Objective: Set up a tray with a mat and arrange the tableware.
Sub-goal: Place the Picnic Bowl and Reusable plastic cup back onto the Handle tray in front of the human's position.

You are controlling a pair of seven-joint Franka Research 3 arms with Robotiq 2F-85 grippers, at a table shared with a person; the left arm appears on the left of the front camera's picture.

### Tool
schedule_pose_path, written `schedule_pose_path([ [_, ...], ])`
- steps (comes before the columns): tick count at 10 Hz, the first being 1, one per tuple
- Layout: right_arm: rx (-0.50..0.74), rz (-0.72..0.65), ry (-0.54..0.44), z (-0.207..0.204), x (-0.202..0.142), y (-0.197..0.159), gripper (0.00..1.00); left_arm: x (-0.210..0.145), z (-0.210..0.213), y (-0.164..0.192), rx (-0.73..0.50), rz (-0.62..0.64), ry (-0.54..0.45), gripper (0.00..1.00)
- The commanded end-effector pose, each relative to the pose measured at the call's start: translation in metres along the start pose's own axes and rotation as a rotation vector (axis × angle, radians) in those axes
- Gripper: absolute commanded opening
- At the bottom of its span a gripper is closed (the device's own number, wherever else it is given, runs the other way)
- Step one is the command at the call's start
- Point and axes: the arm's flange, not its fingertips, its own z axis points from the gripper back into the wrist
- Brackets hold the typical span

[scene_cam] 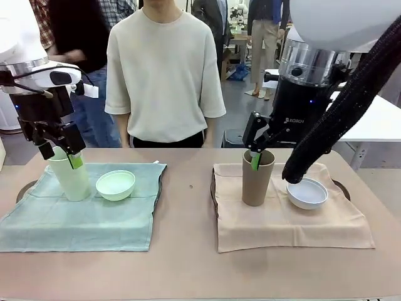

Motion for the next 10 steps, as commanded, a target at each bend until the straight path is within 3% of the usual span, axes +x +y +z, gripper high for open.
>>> schedule_pose_path([
  [1, 0.015, 0.009, -0.036, 0.008, 0.011, 0.024, 1.0, 0.002, 0.0, 0.005, 0.007, 0.006, -0.001, 1.0],
  [2, 0.0, 0.0, 0.0, 0.0, 0.0, 0.0, 1.0, 0.002, 0.0, 0.005, 0.007, 0.006, -0.001, 1.0],
  [3, 0.047, 0.096, 0.047, -0.003, 0.006, -0.011, 1.0, 0.0, -0.001, 0.001, 0.0, 0.002, 0.001, 1.0],
  [4, 0.232, 0.098, 0.103, 0.007, 0.012, -0.054, 1.0, -0.002, 0.007, 0.017, -0.109, 0.001, 0.001, 1.0],
  [5, 0.42, 0.041, 0.076, 0.022, 0.012, -0.113, 1.0, -0.009, 0.017, 0.045, -0.272, 0.028, -0.03, 1.0],
  [10, 0.843, 0.014, -0.048, 0.049, -0.032, -0.246, 1.0, -0.045, 0.026, 0.144, -0.704, 0.13, -0.15, 1.0],
])
